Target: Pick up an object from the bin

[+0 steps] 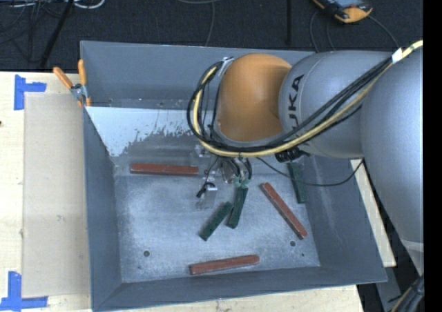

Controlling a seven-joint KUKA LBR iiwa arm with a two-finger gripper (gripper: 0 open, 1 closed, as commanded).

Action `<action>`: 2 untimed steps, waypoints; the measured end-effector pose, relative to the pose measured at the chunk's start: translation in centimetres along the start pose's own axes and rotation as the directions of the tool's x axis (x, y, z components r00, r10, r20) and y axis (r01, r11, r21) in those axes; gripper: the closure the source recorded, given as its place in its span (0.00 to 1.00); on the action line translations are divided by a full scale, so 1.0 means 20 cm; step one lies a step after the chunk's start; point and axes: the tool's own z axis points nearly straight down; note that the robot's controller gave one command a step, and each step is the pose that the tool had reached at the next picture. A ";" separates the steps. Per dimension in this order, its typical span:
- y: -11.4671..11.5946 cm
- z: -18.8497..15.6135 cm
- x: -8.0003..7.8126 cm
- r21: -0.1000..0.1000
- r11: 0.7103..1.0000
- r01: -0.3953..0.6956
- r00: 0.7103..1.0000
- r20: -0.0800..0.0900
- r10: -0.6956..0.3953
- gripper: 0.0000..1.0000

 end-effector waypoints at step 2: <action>-0.33 0.30 0.03 0.003 0.986 -0.165 0.986 -0.010 0.165 0.00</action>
Offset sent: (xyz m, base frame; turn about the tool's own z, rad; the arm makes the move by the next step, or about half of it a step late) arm -0.0131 -0.1187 -0.0695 0.2031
